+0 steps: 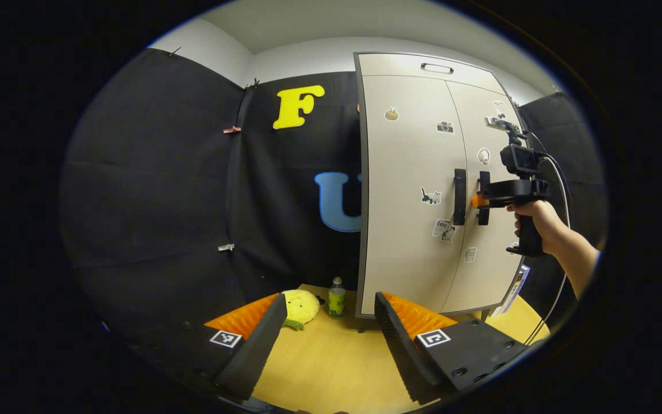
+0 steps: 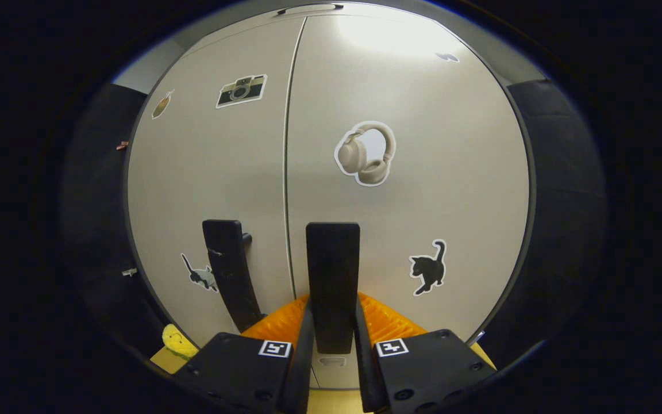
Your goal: Open the right door of the double-door shoe cabinet with the right hand, and open the left door with the left hand.
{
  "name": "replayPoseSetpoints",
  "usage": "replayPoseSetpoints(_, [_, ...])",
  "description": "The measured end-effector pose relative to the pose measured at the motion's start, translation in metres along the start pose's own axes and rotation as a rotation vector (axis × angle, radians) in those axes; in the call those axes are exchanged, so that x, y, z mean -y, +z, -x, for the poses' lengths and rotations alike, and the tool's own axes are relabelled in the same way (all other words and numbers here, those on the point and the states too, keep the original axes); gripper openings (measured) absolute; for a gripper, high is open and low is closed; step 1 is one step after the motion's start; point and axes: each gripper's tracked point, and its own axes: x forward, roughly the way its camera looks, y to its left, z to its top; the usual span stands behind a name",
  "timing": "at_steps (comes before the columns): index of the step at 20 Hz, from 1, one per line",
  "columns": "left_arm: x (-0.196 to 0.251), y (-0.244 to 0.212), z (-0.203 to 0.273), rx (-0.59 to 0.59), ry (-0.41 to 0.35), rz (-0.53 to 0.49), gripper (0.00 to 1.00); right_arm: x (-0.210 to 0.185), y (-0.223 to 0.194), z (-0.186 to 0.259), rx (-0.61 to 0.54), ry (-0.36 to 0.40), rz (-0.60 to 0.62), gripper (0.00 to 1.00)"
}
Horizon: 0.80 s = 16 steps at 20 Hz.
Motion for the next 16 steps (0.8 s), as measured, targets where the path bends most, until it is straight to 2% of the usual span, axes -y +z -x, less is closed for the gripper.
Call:
replayPoseSetpoints(3, [-0.004, -0.003, 0.007, -0.004, 0.004, 0.009, 0.95, 0.0, -0.001, 0.001, 0.003, 0.009, -0.007, 0.39])
replayPoseSetpoints(4, [-0.004, -0.003, 0.009, -0.005, 0.001, 0.004, 0.95, 0.0, -0.001, 0.0, -0.001, 0.008, -0.012, 0.33])
replayPoseSetpoints(5, [-0.003, -0.004, 0.01, -0.007, -0.005, -0.002, 0.95, 0.001, -0.001, 0.003, -0.005, 0.008, -0.024, 0.33])
replayPoseSetpoints(6, [-0.002, -0.003, 0.011, -0.007, -0.013, -0.007, 0.95, 0.001, -0.001, 0.0, -0.007, 0.015, -0.031, 0.28])
replayPoseSetpoints(7, [0.0, -0.002, 0.012, -0.006, -0.023, -0.012, 0.95, 0.0, -0.001, 0.002, -0.009, 0.024, -0.032, 0.27])
replayPoseSetpoints(9, [0.005, 0.0, 0.014, -0.001, -0.049, -0.022, 0.95, 0.0, -0.001, 0.006, -0.019, 0.038, -0.038, 0.18])
replayPoseSetpoints(16, [0.028, 0.008, 0.012, 0.017, -0.161, -0.034, 0.95, 0.011, 0.001, 0.034, -0.002, 0.044, -0.056, 0.18])
